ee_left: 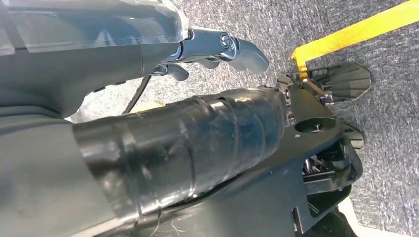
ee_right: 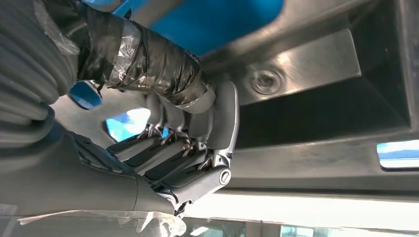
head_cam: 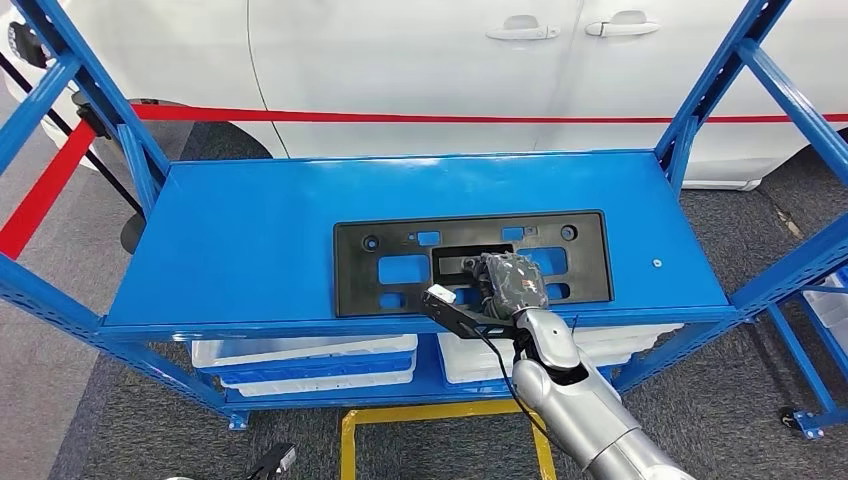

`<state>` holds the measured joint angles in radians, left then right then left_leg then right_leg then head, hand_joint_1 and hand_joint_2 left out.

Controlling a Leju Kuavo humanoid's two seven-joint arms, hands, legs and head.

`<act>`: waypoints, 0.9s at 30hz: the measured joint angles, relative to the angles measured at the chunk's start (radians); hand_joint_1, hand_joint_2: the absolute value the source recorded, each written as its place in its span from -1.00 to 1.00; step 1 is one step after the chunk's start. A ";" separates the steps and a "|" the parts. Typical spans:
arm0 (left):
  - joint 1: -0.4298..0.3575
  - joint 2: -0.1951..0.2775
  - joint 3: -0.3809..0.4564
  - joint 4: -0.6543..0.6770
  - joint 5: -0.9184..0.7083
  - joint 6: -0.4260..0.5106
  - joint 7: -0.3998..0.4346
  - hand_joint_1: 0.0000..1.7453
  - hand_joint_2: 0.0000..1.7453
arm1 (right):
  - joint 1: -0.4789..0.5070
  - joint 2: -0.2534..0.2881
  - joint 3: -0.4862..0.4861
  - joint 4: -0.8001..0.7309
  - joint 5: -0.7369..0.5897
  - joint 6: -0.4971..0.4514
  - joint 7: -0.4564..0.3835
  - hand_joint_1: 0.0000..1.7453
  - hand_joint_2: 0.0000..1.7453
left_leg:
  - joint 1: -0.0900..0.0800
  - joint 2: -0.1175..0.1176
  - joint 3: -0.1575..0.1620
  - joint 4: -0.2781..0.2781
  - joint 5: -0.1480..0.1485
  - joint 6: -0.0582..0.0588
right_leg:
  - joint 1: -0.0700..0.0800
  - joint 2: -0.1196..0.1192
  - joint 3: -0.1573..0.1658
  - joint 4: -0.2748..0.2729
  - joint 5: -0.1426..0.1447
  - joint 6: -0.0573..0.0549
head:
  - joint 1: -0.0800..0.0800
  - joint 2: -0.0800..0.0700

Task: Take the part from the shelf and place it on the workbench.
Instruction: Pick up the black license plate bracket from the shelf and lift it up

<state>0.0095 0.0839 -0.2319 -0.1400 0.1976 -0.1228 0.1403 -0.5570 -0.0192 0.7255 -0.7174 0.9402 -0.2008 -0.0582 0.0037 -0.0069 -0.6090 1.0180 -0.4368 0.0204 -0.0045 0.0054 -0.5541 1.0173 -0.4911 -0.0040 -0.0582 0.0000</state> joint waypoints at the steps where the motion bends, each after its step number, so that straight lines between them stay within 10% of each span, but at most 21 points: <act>1: 0.000 0.000 0.000 0.000 0.000 -0.002 -0.002 -1.00 -1.00 | 0.000 0.000 -0.001 0.001 0.002 -0.001 0.000 0.97 1.00 | 0.000 0.000 0.000 0.000 0.000 0.000 | 0.000 0.000 0.000 0.000 0.000 0.000 | 0.000 0.000; 4: 0.000 0.000 0.000 0.000 0.000 -0.003 -0.009 -1.00 -1.00 | 0.001 0.000 -0.003 0.001 0.012 -0.008 -0.002 0.81 1.00 | 0.000 0.000 0.000 0.000 0.000 0.000 | 0.000 0.000 0.000 0.000 0.000 0.000 | 0.000 0.000; 8: 0.000 0.000 0.000 0.000 0.000 -0.003 -0.013 -1.00 -1.00 | 0.004 -0.001 -0.005 0.001 0.021 -0.017 -0.002 -1.00 1.00 | 0.000 0.000 0.000 0.000 0.000 0.000 | 0.000 0.000 0.000 0.000 0.000 0.000 | 0.000 0.000; 10: 0.000 0.001 0.000 0.000 -0.001 -0.003 -0.014 -1.00 -1.00 | 0.008 -0.001 -0.007 0.001 0.019 -0.019 -0.007 -1.00 1.00 | 0.000 0.000 0.000 0.000 0.000 0.000 | 0.000 0.000 0.000 0.000 0.000 0.000 | 0.000 0.000; 14: 0.000 0.002 0.000 0.000 0.001 -0.004 -0.010 -1.00 -1.00 | 0.021 -0.001 -0.033 -0.025 -0.074 0.029 -0.070 -1.00 -1.00 | 0.000 0.000 0.000 0.000 0.000 0.000 | 0.000 0.000 0.000 0.000 0.000 0.000 | 0.000 0.000; 27: 0.006 0.003 0.000 0.000 0.027 -0.005 -0.013 -1.00 -1.00 | 0.139 -0.040 -0.137 -0.499 -0.476 0.218 -0.210 -1.00 -1.00 | 0.000 0.000 -0.001 0.000 0.000 0.001 | 0.000 0.000 -0.001 0.000 0.000 0.000 | 0.000 0.000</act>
<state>0.0159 0.0865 -0.2319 -0.1400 0.2247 -0.1278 0.1270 -0.4181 -0.0593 0.5884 -1.2159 0.4640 0.0175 -0.2680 0.0038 -0.0069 -0.6099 1.0181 -0.4364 0.0209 -0.0048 0.0056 -0.5552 1.0175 -0.4912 -0.0036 -0.0583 0.0000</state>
